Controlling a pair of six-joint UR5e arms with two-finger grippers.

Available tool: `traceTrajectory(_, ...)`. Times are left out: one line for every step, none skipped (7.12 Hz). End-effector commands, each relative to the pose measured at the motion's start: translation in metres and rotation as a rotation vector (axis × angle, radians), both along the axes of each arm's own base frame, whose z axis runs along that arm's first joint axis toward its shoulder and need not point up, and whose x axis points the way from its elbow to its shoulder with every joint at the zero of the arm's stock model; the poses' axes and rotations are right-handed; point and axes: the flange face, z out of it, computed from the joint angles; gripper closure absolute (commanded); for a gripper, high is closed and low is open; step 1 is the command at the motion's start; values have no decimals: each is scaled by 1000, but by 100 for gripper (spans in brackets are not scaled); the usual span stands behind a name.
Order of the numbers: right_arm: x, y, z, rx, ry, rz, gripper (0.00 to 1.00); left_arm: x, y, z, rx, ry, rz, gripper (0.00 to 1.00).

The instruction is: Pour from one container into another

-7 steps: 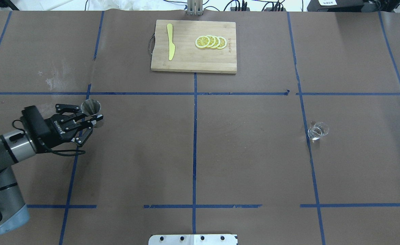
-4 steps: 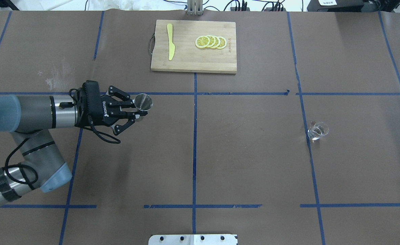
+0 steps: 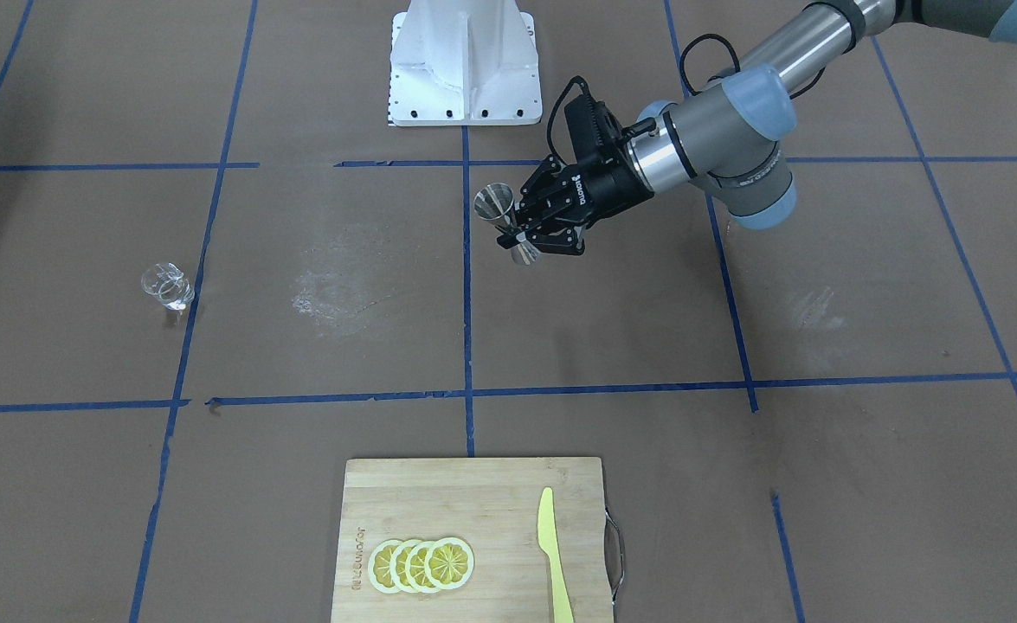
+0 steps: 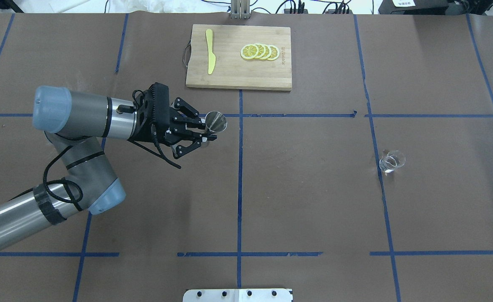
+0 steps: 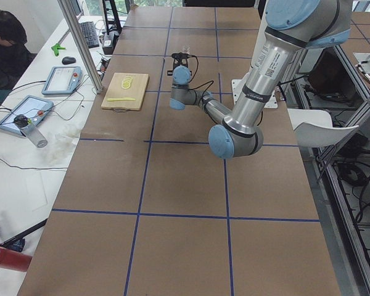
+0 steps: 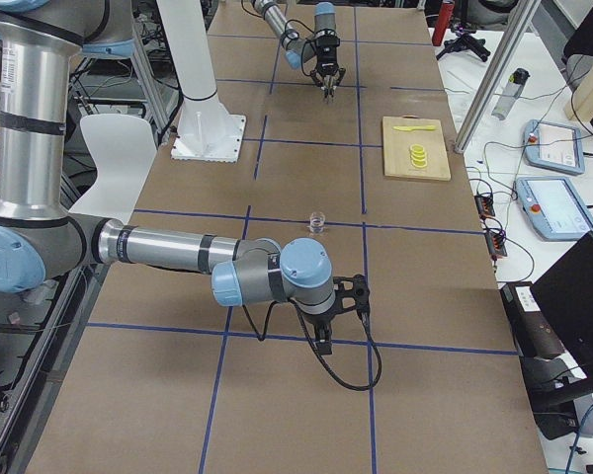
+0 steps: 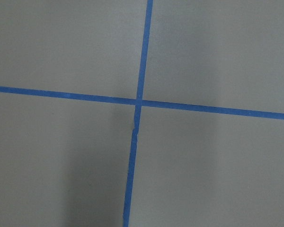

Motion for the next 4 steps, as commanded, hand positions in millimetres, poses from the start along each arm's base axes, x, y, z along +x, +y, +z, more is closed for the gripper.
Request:
traceTrajectory(0,0,-1,6,-1,-2,0,40,7,-41,-28,54,-22,100)
traceTrajectory(0,-1,-2,8,-1,-1,0,43,7,-44,-28,55,-21,100)
traceTrajectory(0,-2,-2,5,-2,2,0,46,10,-48,-25,60,-15,100)
traceTrajectory(0,-2,-4,7,-4,3,0,49,11,-46,-28,57,-13,100)
